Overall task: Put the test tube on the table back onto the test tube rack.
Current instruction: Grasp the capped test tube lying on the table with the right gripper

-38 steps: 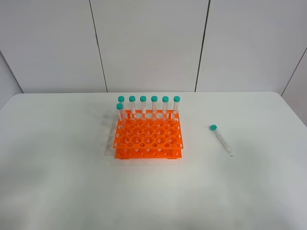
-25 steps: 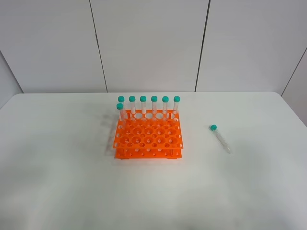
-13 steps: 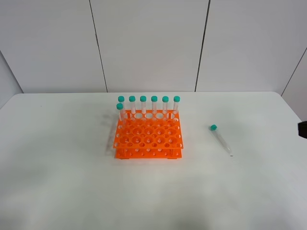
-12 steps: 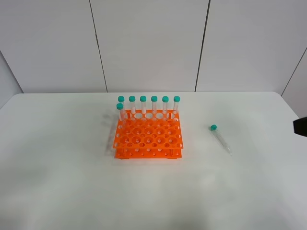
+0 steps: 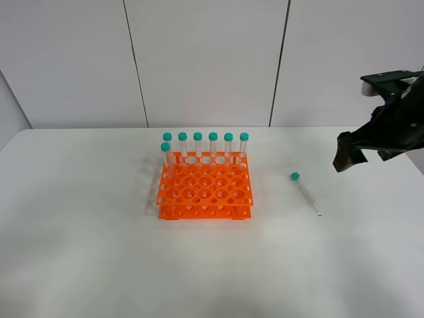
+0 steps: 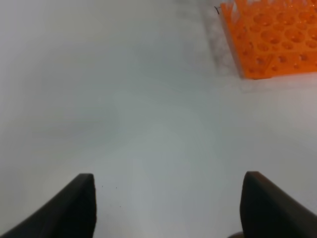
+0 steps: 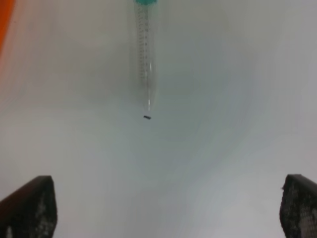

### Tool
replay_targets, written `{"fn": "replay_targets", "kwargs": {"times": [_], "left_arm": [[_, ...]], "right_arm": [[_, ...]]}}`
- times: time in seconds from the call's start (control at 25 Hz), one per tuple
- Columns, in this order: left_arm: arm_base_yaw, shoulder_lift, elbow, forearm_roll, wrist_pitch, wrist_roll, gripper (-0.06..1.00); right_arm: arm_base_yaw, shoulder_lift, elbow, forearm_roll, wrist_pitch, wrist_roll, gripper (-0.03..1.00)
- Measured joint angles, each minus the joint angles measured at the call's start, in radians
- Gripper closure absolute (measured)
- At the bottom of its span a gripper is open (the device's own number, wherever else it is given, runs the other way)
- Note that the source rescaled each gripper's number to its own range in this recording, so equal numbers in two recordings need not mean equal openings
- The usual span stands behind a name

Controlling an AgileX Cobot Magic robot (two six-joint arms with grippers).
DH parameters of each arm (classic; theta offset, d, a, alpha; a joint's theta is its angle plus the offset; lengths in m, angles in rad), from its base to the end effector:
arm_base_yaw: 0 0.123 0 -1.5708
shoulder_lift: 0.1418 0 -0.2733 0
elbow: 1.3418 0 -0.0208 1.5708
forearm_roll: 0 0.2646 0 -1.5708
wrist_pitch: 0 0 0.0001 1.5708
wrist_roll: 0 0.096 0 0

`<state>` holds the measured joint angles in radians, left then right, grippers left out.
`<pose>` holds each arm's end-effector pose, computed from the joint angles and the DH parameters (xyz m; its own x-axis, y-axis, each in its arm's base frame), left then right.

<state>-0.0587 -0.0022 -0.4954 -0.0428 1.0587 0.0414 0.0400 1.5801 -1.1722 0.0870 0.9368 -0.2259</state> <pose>0.0236 -0.0050 0.2806 -0.4533 0.0471 -0.8901 0.1010 0.9949 0.0012 0.3279 0.0199 0.2384 -0.9249 -0.2101 -0.3168 -0.2254 0.9742 0.0118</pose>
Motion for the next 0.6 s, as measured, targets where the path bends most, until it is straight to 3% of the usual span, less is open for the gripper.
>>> {"fn": "replay_targets", "kwargs": {"times": [0.24, 0.6], "left_arm": [[0.000, 0.000, 0.000, 0.000, 0.000, 0.000, -0.06], [0.000, 0.000, 0.000, 0.000, 0.000, 0.000, -0.06]], "right_arm": [[0.051, 0.235, -0.132, 0.043, -0.011, -0.004, -0.03], [0.075, 0.403, -0.157, 0.037, -0.128, 0.009, -0.03]]}}
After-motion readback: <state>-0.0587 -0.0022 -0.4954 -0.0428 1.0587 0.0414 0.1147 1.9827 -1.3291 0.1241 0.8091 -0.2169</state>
